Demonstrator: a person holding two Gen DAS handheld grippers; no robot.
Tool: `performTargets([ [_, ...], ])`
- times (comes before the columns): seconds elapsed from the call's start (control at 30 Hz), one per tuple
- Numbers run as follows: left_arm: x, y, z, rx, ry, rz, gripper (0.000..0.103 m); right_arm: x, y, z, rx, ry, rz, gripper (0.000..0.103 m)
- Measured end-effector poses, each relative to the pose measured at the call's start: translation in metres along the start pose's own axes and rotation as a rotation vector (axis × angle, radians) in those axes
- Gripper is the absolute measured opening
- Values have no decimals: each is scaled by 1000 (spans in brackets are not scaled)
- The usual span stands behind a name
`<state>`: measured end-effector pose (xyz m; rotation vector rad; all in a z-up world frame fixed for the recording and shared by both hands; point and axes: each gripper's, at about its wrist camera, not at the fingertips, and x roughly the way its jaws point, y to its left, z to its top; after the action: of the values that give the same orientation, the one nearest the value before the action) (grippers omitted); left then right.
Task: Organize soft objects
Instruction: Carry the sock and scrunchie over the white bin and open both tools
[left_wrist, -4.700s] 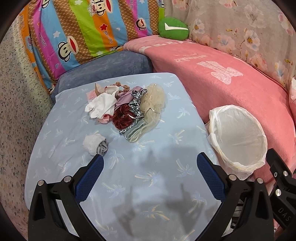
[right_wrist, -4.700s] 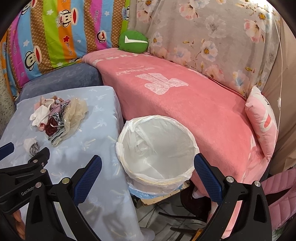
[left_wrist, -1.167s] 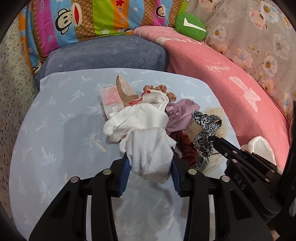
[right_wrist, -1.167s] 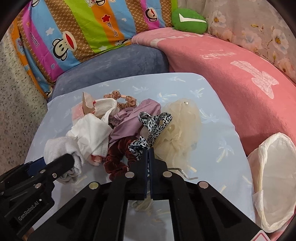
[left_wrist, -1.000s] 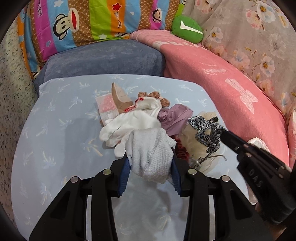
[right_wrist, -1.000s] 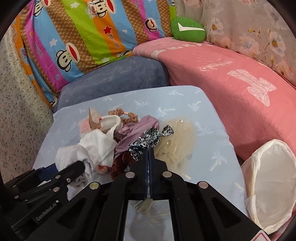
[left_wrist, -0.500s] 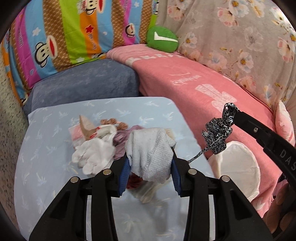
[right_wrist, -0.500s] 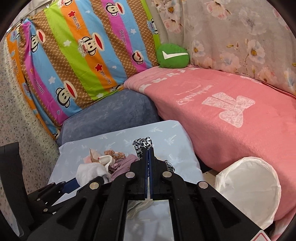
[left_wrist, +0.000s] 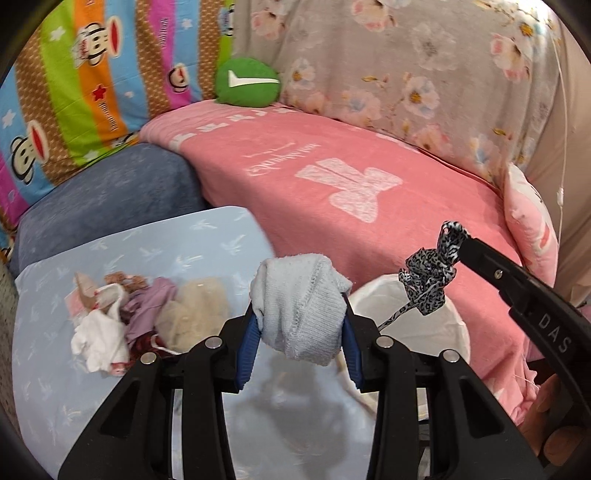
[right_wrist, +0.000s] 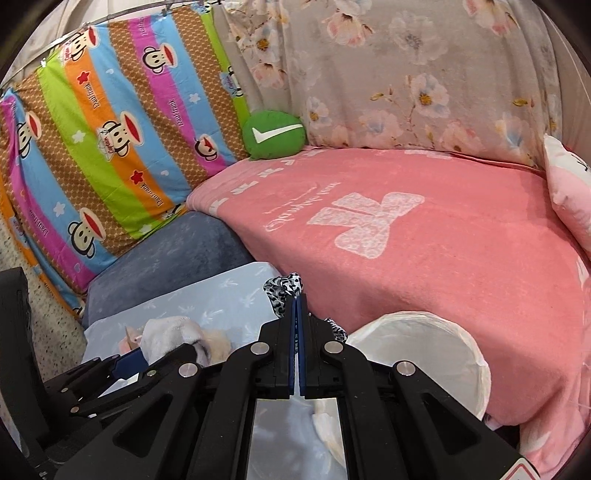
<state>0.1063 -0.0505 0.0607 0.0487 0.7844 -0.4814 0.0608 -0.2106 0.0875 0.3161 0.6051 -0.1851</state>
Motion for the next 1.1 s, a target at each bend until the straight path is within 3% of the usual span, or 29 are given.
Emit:
performTargets([
  [0.4,24,-69,0,104,39,-96,41,0,-76,-12,88,25,-86,1],
  [0.53,31,-80,0,117,49,-121,48,3,-85,-14,98,36,-93,1],
  [0.73,32,-83,1,111,15,-75,76,3,-92,-15,109,28,-116,11],
  [0.83,33,-79,3,89,18,-67,78,2,-94,-15,114,25,-118,19],
  [1.1,30,-69,-1,63,15,-40,78,4,-81,-20,90,38,-108,25],
])
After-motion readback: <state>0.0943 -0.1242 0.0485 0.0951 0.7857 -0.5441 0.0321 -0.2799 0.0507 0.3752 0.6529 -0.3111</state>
